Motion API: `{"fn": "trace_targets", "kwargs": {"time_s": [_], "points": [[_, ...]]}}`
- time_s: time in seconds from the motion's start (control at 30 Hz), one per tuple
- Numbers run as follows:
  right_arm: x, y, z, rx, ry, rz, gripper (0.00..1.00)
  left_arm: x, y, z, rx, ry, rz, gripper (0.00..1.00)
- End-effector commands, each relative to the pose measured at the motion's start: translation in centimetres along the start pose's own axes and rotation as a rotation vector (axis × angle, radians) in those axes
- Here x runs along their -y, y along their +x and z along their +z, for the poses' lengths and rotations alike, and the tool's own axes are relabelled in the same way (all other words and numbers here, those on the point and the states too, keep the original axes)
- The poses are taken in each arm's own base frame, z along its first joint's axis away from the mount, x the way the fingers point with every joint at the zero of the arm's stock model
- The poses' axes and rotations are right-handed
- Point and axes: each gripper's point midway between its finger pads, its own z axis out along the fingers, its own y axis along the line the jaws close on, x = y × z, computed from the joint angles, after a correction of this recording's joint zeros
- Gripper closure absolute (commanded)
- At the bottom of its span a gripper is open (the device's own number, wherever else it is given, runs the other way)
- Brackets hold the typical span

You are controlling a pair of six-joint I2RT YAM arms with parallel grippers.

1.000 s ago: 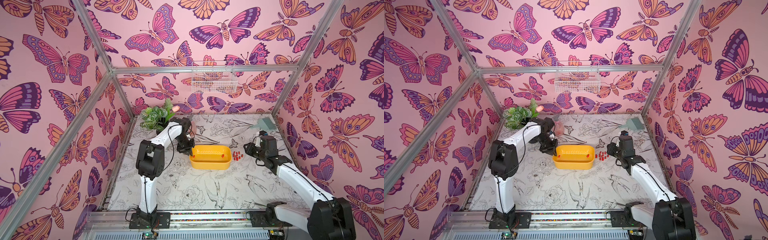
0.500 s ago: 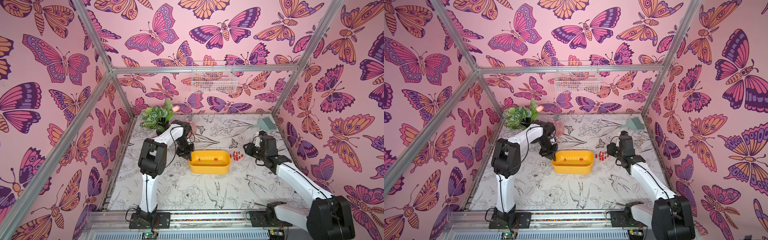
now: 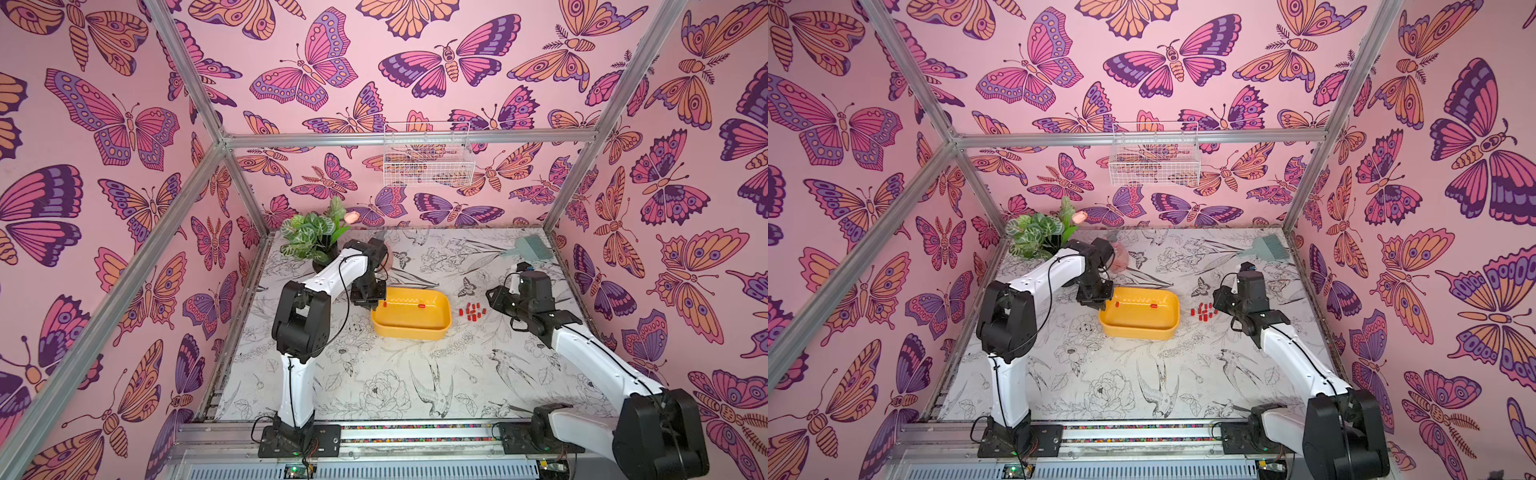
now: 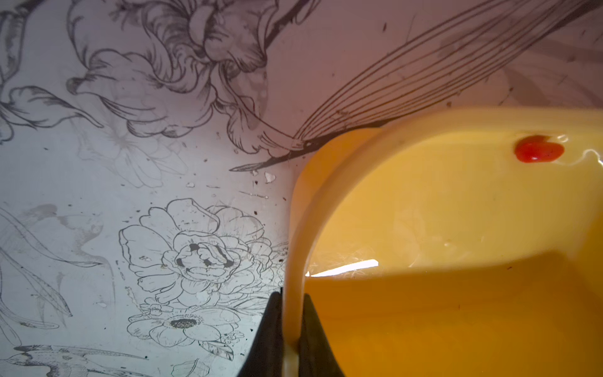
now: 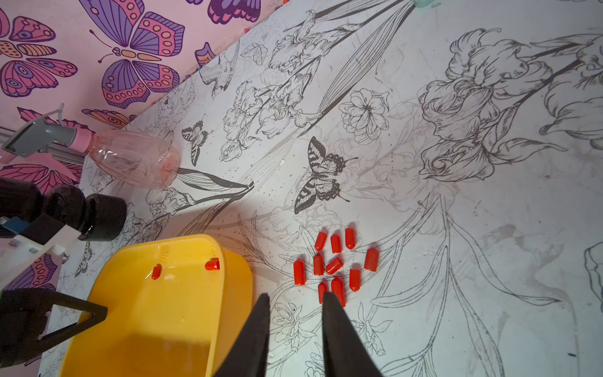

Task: Take the screw protection sleeves out of the storage box
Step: Adjust the storage box at the center of the board, then pick up the screw protection sleeve from the storage box.

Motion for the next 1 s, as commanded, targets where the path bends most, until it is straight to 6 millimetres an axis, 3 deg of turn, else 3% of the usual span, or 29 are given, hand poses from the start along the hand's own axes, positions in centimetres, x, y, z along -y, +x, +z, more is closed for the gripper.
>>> {"fn": "trace_targets", "kwargs": {"time_s": [0.0,0.17,0.47,0.7,0.87,0.97], "points": [[-0.5,-0.8,0.0,0.003,-0.009,0.003,0.69,-0.2,-1.3,-0.8,0.11,-0.027,-0.027,1.0],[-0.4,-0.8,0.0,0.003,-0.009,0.002,0.69,-0.3,-1.6,-0.6,0.187,-0.042,-0.059,1.0],[-1.4,-1.1,-0.3,-0.004,-0.05,-0.015,0.68,0.8,-1.0,-2.0,0.365,-0.096,-0.021,0.76],[-5.1,-0.8,0.0,-0.102,-0.109,-0.098,0.67,1.6,-1.2,-4.3,0.493,-0.038,-0.003,0.47],[-10.3,0.0,0.3,-0.164,-0.098,-0.26,0.67,1.6,-1.1,-7.0,0.657,0.037,0.004,0.46],[-12.9,1.0,1.3,-0.2,-0.057,-0.357,0.68,0.4,-0.6,-8.6,0.775,0.065,-0.06,0.49]]}}
